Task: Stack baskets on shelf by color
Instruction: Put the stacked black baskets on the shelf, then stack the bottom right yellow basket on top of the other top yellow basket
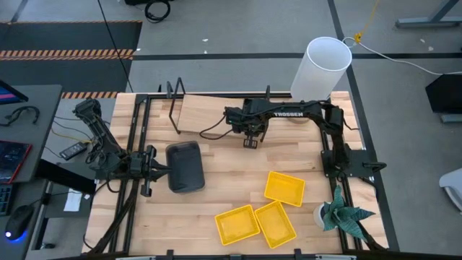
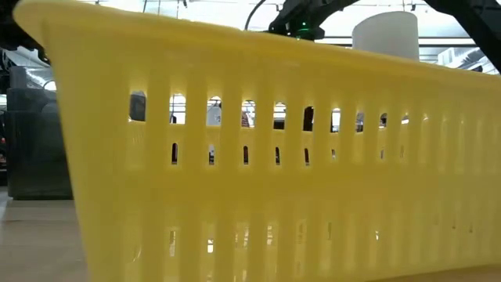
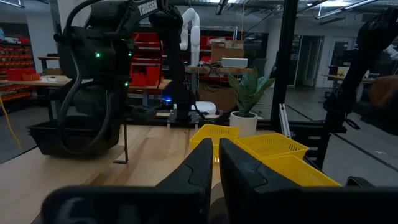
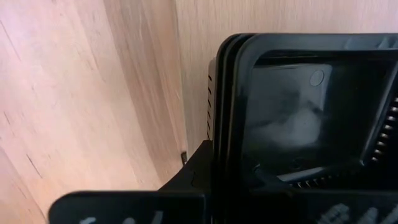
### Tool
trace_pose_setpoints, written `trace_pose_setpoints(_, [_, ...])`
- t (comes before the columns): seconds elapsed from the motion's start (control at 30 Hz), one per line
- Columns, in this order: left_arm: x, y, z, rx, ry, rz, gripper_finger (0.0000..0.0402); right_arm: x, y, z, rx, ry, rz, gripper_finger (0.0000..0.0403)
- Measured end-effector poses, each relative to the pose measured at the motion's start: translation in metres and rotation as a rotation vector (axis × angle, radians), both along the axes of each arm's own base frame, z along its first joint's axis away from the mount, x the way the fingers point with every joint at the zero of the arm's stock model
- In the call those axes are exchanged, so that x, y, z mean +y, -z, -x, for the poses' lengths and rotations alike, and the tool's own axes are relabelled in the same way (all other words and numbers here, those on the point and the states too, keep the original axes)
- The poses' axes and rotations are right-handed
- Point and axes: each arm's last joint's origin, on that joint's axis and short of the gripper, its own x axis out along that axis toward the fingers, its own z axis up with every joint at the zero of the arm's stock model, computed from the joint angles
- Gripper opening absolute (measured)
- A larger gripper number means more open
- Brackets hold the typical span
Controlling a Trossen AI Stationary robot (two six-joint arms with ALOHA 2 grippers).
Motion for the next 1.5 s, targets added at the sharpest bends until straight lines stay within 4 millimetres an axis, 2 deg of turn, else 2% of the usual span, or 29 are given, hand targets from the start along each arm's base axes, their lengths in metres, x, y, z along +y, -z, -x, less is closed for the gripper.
trace_pose_setpoints(0.47, [0.0, 0.0, 0.0, 0.0, 0.0, -0.001, 0.003, 0.0, 0.0, 0.0, -0.001, -0.009, 0.001, 0.0044])
trace_pose_setpoints(0.83, [0.0, 0.0, 0.0, 0.0, 0.0, 0.0, 0.003, 0.001, 0.0, -0.002, -0.026, 0.013, -0.022, 0.0102])
trace_pose_setpoints(1.17, [0.0, 0.0, 0.0, 0.0, 0.0, 0.0, 0.0032, 0.002, -0.023, -0.007, -0.065, 0.012, -0.018, 0.0152])
trace_pose_setpoints(1.5, [0.0, 0.0, 0.0, 0.0, 0.0, 0.0, 0.0029, 0.031, -0.048, -0.025, -0.203, -0.068, 0.003, 0.0182])
